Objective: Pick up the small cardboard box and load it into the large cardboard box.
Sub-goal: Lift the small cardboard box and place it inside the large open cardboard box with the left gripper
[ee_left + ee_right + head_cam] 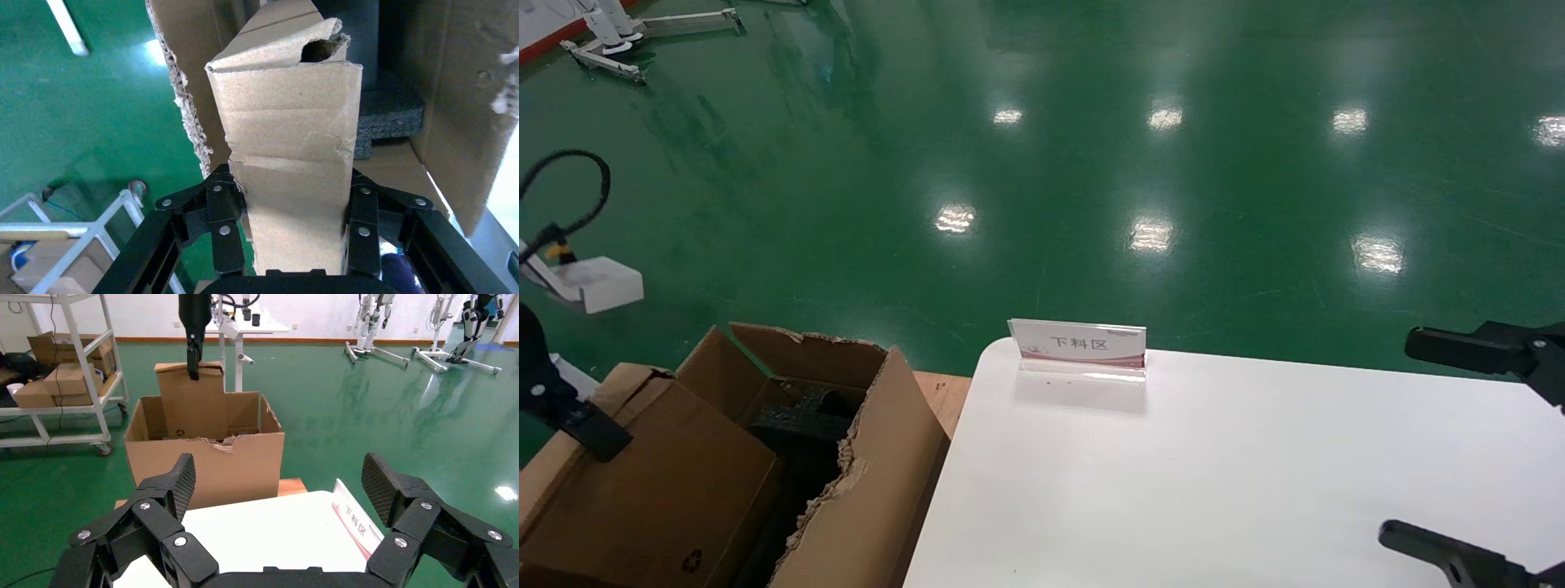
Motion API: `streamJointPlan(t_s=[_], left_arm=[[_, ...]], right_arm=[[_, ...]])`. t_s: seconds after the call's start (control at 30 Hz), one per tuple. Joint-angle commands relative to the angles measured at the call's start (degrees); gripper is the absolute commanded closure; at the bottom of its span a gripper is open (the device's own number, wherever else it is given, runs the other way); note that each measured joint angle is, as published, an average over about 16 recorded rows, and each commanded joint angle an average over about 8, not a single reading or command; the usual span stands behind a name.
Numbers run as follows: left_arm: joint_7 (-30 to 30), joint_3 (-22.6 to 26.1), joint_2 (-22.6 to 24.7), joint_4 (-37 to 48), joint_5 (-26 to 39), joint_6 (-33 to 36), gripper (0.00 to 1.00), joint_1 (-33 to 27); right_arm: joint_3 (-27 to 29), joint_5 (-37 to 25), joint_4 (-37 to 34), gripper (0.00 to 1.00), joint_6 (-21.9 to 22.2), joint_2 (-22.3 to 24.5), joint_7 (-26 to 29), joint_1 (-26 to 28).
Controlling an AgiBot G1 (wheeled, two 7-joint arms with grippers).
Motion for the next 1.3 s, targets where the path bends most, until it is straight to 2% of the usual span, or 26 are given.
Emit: streamJointPlan(t_s=[0.03,0.67,1.3], left_arm=[[-0.2,0.04,-0.29,0.44,-0.02,-0.91,1.0,1.44],[0.32,-0.46,-1.33,6.01,2.02,-9.64,1.0,10.32],[4.12,-2.42,-1.61,12.09,3.2,-17.84,1.0,17.11]], right_arm=[[0.0,0.0,0.0,0.0,0.0,0.0,0.0,0.0],[0.0,0.0,0.0,0.0,0.0,0.0,0.0,0.0],[0.0,0.0,0.0,0.0,0.0,0.0,0.0,0.0]])
